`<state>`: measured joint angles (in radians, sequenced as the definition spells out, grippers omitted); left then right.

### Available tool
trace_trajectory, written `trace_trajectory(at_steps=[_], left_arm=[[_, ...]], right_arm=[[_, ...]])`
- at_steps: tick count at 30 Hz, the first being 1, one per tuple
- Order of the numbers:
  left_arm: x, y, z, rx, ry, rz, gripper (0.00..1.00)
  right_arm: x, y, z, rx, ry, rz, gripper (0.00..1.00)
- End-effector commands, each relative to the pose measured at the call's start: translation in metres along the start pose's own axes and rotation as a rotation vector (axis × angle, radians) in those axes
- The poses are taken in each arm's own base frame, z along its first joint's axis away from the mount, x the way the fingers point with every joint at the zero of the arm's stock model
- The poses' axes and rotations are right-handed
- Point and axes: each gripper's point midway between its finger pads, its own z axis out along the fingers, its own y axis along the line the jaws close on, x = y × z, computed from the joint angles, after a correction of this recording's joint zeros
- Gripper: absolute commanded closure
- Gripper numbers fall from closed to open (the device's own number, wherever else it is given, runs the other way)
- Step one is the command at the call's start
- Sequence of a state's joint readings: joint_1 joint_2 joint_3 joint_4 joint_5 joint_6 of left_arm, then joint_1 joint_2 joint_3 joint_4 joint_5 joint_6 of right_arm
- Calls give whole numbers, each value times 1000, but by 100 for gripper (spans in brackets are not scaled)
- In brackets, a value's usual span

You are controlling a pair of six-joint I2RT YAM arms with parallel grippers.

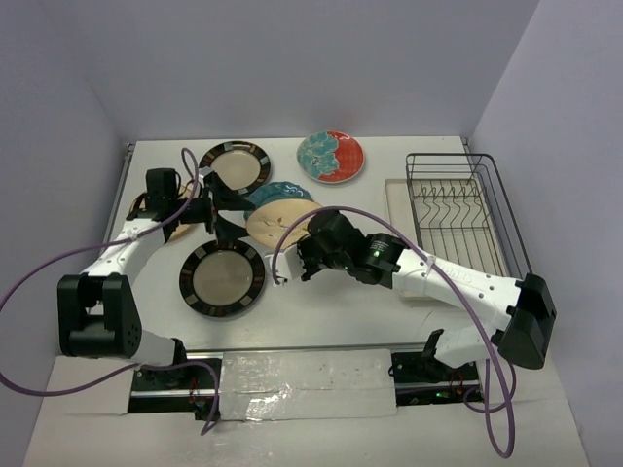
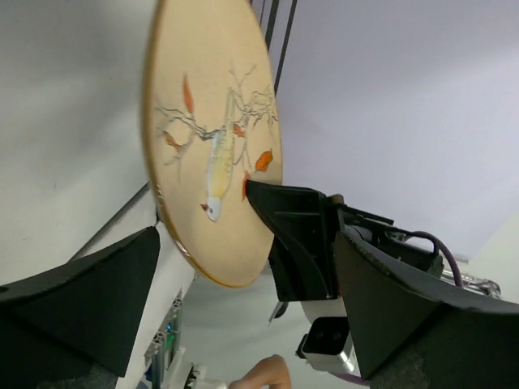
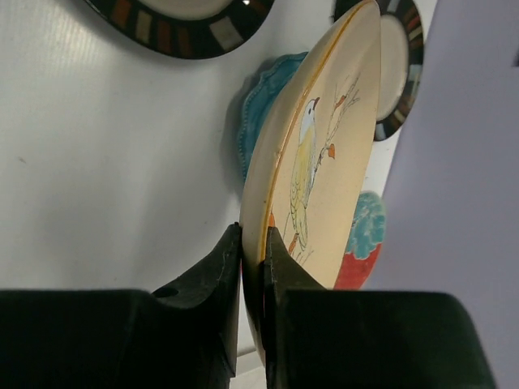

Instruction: Load the plates into the dish rack

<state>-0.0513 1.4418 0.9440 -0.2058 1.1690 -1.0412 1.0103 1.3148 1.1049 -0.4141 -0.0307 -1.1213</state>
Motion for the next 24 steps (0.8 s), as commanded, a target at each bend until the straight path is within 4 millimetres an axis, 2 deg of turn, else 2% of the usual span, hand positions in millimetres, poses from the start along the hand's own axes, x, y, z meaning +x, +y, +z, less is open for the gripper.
trace_trajectory(at_steps=[1, 2, 4, 5, 6, 8, 9, 10, 11, 12, 13, 15, 16, 17, 18, 19, 20, 21, 22, 23, 24], left_arm=[[-2, -34, -10, 44, -19, 170, 1], [-5, -29, -13, 11, -41, 190, 1], [-24, -37, -21, -39, -128, 258, 1], [-30, -36, -28, -76, -162, 296, 1], [-48, -44, -39, -111, -245, 342, 1], [-59, -51, -49, -145, -303, 440, 1], [-63, -57, -54, -167, -328, 470, 1], [-66, -57, -55, -180, -344, 504, 1], [-65, -60, -57, -180, -349, 553, 1], [-64, -60, -58, -181, -350, 572, 1], [-63, -59, -57, -175, -340, 610, 1], [-58, -54, -55, -161, -323, 632, 1], [-58, -56, -55, -145, -322, 658, 1], [-52, -57, -52, -117, -292, 670, 1], [-50, -53, -50, -106, -278, 666, 1], [-48, -53, -49, -91, -265, 673, 1], [-45, -55, -48, -63, -240, 695, 1], [-44, -55, -47, -59, -234, 704, 1], [-43, -55, -45, -59, -228, 727, 1], [-42, -56, -45, -60, -222, 741, 1], [-42, -59, -46, -63, -227, 761, 1]], right_arm=[[-26, -53, -33, 183, -99, 49, 100], [-23, -53, -36, 181, -92, 67, 100], [-21, -59, -47, 193, -93, 139, 100], [-9, -58, -51, 186, -70, 223, 100], [-7, -66, -59, 202, -72, 270, 100], [9, -69, -73, 208, -53, 419, 100], [25, -85, -87, 247, -50, 498, 100], [33, -91, -97, 265, -47, 555, 100], [43, -90, -106, 269, -35, 654, 100], [48, -103, -121, 307, -48, 706, 100], [69, -106, -137, 322, -38, 783, 100], [78, -119, -163, 369, -66, 884, 100], [95, -123, -177, 394, -64, 937, 100], [102, -119, -186, 390, -54, 992, 100], [106, -127, -200, 421, -61, 1012, 100], [132, -129, -213, 463, -23, 1072, 100], [137, -123, -218, 434, -33, 1122, 100], [149, -130, -225, 445, -30, 1156, 100], [176, -121, -243, 477, 17, 1244, 100], [181, -121, -248, 457, -9, 1265, 100], [197, -129, -255, 462, -5, 1289, 100]])
